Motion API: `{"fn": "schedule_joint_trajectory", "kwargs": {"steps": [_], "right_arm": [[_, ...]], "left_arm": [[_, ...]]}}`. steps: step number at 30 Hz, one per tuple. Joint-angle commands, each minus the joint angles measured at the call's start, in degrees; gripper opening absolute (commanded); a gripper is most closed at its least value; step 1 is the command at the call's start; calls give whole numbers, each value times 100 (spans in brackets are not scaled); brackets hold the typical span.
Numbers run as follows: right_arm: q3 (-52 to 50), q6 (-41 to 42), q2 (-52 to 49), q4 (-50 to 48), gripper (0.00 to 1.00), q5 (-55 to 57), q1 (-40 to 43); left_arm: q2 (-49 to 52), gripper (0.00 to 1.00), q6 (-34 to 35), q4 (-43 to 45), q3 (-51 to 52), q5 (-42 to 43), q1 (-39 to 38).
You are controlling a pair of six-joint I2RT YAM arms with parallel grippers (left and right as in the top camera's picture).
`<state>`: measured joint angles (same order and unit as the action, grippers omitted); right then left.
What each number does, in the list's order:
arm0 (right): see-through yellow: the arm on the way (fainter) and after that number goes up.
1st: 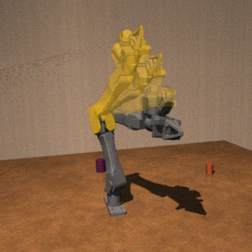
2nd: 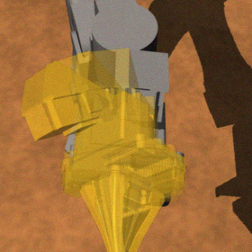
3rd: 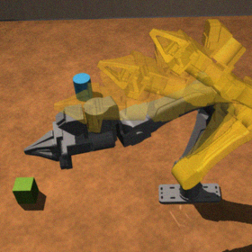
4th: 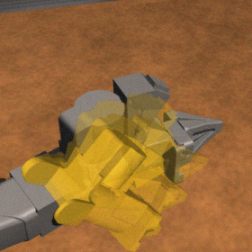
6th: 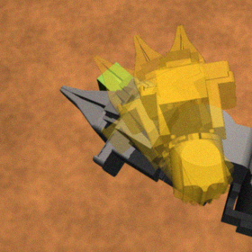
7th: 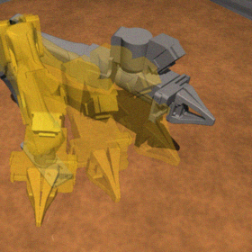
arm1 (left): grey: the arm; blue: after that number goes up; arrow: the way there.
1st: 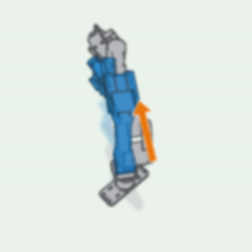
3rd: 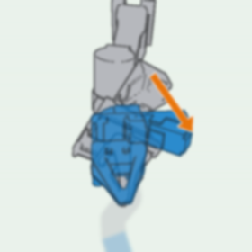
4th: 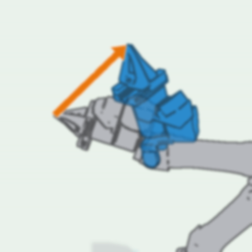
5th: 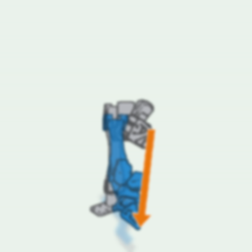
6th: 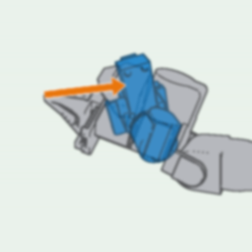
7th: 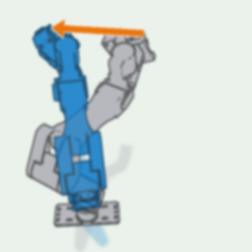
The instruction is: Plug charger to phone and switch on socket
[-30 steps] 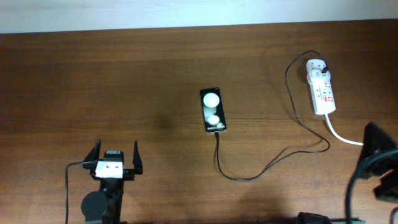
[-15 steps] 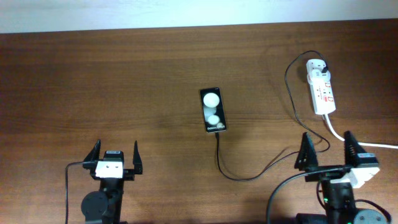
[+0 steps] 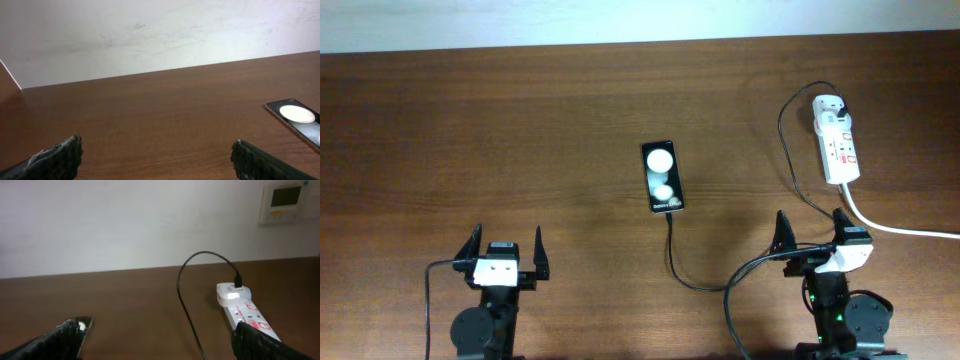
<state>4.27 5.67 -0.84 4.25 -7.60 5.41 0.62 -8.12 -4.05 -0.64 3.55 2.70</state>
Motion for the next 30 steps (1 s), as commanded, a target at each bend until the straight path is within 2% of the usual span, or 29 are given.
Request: {"fn": "schedule_joint_trajectory", "kwargs": {"steps": [1, 4, 15, 18, 21, 30], "right_arm": [[-153, -400, 66, -24, 99, -52, -66], [-372, -739, 66, -24, 99, -9, -223], [-396, -734, 66, -9, 99, 160, -238], [-396, -669, 66, 0, 99, 247, -238], [-396, -236, 66, -2, 98, 249, -234], [-396, -238, 66, -17, 99, 293, 24]], "left_arm": [[-26, 99, -17, -35, 15, -39, 20], [-26, 99, -17, -35, 15, -39, 20], [-26, 99, -17, -35, 13, -39, 20], [-26, 99, -15, -35, 13, -37, 20], [-26, 99, -17, -35, 13, -37, 20], [-26, 99, -17, -35, 13, -39, 20]]}}
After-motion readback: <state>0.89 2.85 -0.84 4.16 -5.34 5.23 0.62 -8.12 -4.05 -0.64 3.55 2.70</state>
